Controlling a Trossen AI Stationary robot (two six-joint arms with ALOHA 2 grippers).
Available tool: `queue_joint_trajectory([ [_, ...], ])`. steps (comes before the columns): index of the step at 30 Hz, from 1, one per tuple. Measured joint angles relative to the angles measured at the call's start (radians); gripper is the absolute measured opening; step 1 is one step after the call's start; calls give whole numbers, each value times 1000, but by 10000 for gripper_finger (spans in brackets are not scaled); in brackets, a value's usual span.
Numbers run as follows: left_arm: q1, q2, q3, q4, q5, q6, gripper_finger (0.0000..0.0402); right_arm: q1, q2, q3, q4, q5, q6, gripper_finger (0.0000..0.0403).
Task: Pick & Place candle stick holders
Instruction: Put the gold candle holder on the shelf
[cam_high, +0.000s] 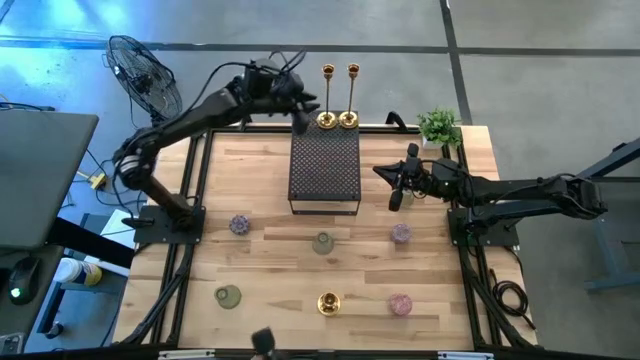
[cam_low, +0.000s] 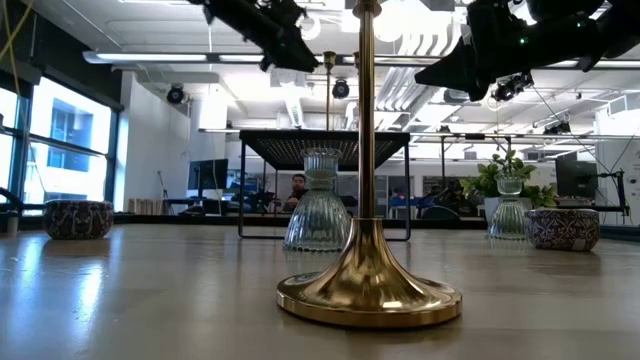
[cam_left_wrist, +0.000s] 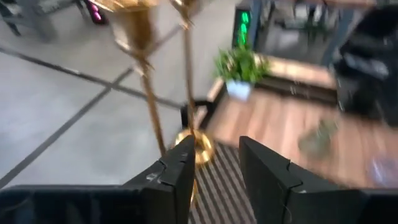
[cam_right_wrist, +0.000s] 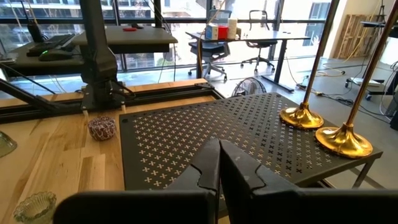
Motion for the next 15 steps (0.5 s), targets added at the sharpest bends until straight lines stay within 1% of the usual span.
queue_joint_trajectory([
  [3,-62,-59,-55,-95,-26,76,79,3,0,0,0,1,0,1],
  [6,-146,-128,-188,-64,-23,144,25,34,-1,1,-1,25,-1,1],
  [8,-201,-180,-303,15,-19,171,7,74,-6,12,-23,44,-2,0],
  [11,-278,-272,-497,204,-19,152,17,163,-8,54,-98,107,0,0],
  [15,-370,-394,-741,460,-19,89,17,335,4,109,-240,198,68,0],
])
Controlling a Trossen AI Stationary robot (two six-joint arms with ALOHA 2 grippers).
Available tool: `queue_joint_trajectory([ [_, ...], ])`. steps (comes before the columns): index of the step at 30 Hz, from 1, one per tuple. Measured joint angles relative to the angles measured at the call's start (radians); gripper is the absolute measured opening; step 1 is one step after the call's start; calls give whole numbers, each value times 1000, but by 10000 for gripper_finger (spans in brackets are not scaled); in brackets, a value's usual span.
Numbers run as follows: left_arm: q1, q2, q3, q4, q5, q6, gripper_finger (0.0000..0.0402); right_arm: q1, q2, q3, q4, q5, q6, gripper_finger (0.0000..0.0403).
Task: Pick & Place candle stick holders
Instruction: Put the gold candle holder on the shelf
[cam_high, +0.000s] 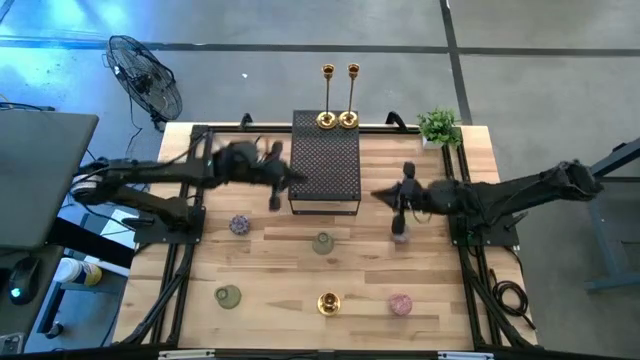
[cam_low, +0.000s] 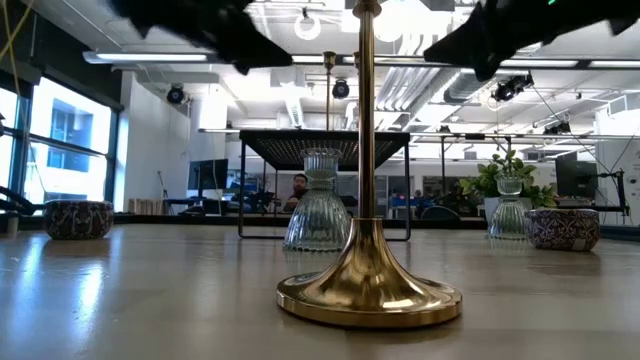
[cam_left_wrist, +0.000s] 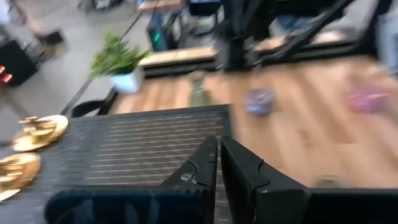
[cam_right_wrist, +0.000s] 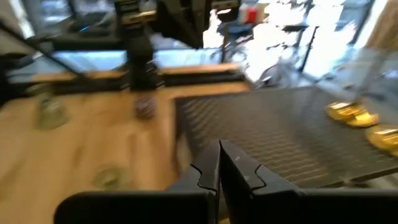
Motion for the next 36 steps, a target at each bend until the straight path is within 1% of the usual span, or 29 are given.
queue_joint_trajectory([
  [3,-50,-89,-160,160,0,-61,5,149,38,0,-22,87,96,0],
  [7,-92,-182,-337,348,-6,-135,3,328,175,-3,-10,141,270,7],
  [10,-108,-234,-414,399,-22,-157,4,426,321,-4,96,179,362,35],
  [13,-109,-266,-448,409,-47,-163,4,481,483,-2,263,173,396,82],
  [15,-107,-276,-459,406,-54,-167,4,497,585,9,376,156,399,119],
  [18,-108,-276,-460,405,-58,-172,4,501,724,49,484,116,393,171],
  [21,-108,-273,-460,406,-56,-175,4,492,838,121,525,62,330,215],
  [24,-108,-273,-460,407,-56,-182,4,469,916,203,535,8,255,238],
  [27,-107,-273,-460,406,-56,-183,4,435,979,262,526,-49,191,242],
  [30,-107,-273,-460,406,-56,-186,4,400,1027,305,548,-133,176,236],
  [33,-107,-273,-460,406,-55,-187,4,373,1059,313,592,-215,174,221],
  [36,-107,-273,-460,406,-55,-191,4,360,1070,309,651,-258,167,195],
])
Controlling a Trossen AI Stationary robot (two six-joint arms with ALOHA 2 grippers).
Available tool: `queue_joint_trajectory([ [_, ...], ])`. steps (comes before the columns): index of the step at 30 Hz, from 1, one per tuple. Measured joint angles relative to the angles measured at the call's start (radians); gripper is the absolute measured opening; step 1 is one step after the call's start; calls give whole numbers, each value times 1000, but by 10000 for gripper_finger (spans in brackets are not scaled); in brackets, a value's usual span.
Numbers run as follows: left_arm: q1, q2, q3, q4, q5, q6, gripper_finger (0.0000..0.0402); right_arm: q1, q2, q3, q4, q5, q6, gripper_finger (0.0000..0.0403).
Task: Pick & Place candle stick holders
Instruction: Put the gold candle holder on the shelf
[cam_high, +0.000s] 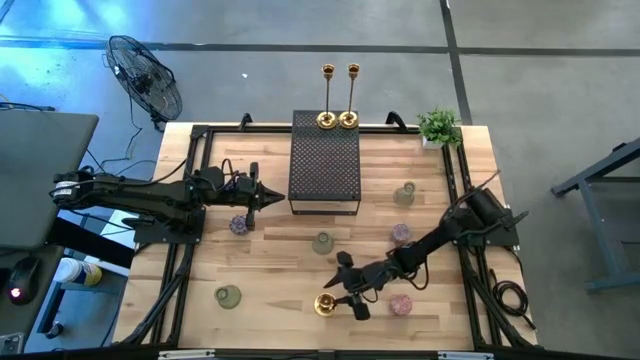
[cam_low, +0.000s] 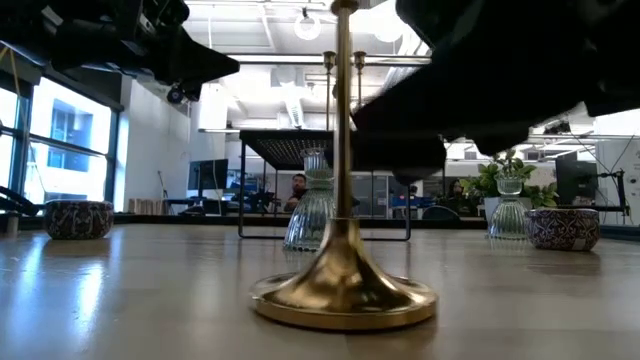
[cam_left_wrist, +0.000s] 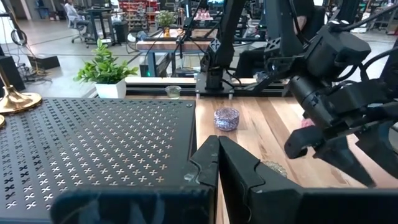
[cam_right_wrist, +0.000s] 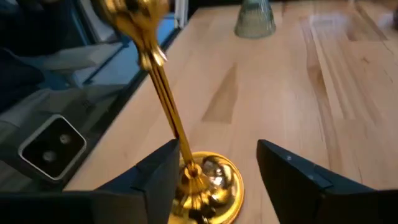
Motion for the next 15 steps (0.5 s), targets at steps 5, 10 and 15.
queue_joint_trajectory([
  [5,0,0,0,-11,1,-2,4,-4,7,0,28,-22,7,155],
  [10,0,0,0,-15,1,-17,4,-4,7,0,30,-30,47,160],
  [15,0,0,0,-16,1,-18,4,3,7,0,30,-9,71,200],
])
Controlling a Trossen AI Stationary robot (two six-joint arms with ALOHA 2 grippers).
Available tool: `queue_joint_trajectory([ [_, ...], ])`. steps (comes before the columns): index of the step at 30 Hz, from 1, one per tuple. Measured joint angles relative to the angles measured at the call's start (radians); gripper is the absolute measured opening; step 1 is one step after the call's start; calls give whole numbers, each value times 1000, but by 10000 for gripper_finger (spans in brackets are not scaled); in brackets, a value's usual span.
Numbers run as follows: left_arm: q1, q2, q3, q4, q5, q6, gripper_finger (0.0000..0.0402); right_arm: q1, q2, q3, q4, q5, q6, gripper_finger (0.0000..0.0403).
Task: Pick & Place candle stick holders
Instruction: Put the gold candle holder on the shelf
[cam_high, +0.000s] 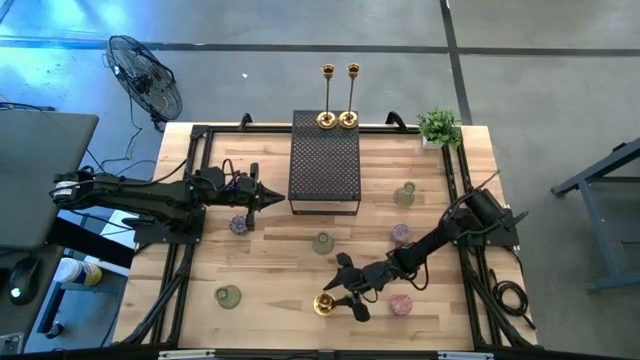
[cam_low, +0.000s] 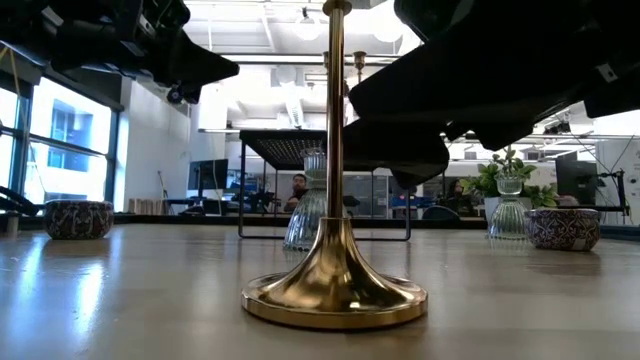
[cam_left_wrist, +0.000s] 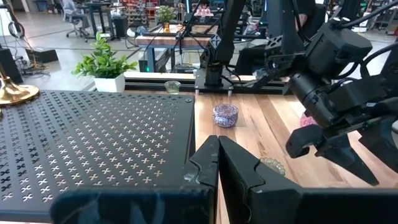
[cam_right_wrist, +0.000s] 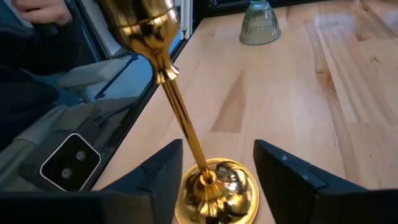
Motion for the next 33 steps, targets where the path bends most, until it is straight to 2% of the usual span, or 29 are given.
queue_joint_trajectory([
  [5,0,0,0,0,0,0,4,0,7,1,7,3,-14,222],
  [12,0,0,0,0,0,0,4,-16,71,15,116,-41,-53,210],
  [16,0,0,0,0,0,0,4,-32,74,14,131,-53,-63,176],
  [28,0,1,0,-41,-50,1,4,-34,74,19,143,-50,-118,20],
  [33,0,1,0,-59,-51,-27,4,-35,67,19,140,-48,-129,13],
])
